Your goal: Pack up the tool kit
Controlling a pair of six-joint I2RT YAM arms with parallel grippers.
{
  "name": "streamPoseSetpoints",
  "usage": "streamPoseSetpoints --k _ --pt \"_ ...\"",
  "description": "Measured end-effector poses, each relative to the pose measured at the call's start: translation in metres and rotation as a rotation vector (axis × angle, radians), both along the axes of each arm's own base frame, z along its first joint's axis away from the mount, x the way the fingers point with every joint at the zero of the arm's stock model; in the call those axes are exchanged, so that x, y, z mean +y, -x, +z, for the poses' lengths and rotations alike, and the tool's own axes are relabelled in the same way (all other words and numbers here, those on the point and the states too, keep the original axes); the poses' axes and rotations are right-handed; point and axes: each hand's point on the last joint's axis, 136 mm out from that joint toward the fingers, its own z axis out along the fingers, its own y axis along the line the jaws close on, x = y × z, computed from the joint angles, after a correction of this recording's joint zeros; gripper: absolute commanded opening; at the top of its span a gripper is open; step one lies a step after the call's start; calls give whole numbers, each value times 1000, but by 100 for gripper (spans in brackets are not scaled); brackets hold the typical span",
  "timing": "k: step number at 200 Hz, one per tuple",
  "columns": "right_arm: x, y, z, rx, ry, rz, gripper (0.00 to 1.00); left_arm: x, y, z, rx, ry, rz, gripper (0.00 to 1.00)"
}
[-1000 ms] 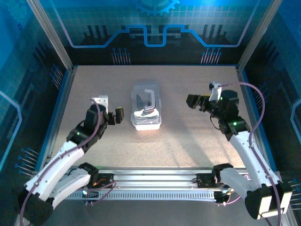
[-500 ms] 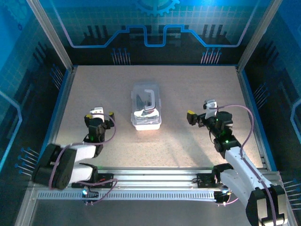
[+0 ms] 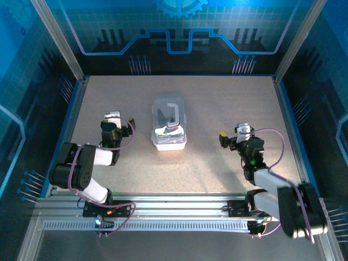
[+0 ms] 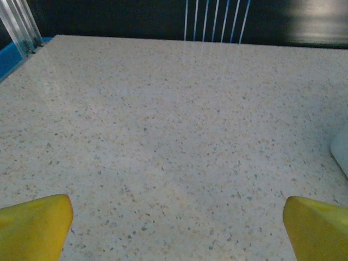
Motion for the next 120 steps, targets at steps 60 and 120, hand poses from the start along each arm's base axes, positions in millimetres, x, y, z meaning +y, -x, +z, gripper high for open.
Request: streamPoseSetpoints --k 60,120 --pt "3 -22 -41 32 49 8 100 -3 1 -5 22 6 -20 99" --pt "-21 -79 3 -12 15 -103 100 -4 2 -6 27 6 -21 99"
